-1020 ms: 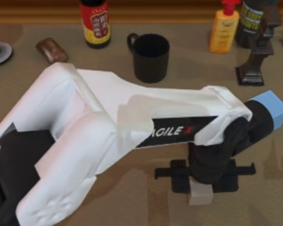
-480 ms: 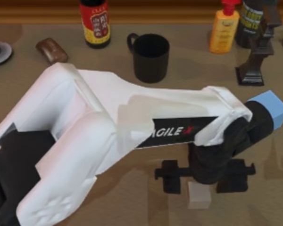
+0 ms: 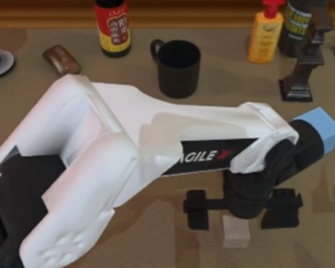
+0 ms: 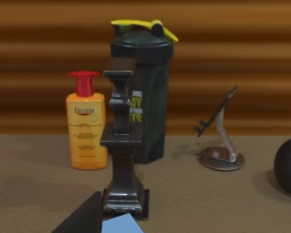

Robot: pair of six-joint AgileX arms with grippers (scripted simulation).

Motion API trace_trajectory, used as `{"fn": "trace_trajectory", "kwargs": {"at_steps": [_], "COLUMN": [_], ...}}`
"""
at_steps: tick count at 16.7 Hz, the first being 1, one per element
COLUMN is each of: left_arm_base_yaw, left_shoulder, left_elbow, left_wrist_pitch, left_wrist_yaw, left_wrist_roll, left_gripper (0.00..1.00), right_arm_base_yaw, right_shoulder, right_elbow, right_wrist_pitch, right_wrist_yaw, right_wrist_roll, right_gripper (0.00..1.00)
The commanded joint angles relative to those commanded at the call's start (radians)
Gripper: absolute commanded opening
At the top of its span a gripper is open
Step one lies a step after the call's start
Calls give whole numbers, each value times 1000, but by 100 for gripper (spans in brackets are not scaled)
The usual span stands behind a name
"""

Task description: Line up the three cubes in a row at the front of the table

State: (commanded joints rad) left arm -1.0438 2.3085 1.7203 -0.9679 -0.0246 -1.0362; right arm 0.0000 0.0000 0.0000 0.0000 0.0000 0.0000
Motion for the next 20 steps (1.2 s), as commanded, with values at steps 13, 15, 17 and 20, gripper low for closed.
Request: {"fn": "trace_trajectory", "kwargs": {"at_steps": [13, 15, 17, 20], "left_arm_base_yaw": [8, 14, 43, 130], "left_shoulder": [-69, -79, -130, -286], "left_elbow": [160, 150, 102, -37], "left_wrist_pitch": [-232, -226, -196, -110], "left_wrist_yaw": [-1, -2, -6, -13], "left_wrist_roll": [-7, -5, 4, 34], "left_gripper": [100, 100, 100, 100], "right_arm_base_yaw": [0, 3, 17, 55], "right_shoulder": [0, 9, 53, 186], "right_elbow": [0, 9, 53, 180], "right_wrist_pitch": [0, -5, -34, -115], "right_wrist_yaw": [0, 0, -2, -3], "right_wrist_roll": [0, 1, 6, 18], "right_gripper": [100, 100, 100, 100]}}
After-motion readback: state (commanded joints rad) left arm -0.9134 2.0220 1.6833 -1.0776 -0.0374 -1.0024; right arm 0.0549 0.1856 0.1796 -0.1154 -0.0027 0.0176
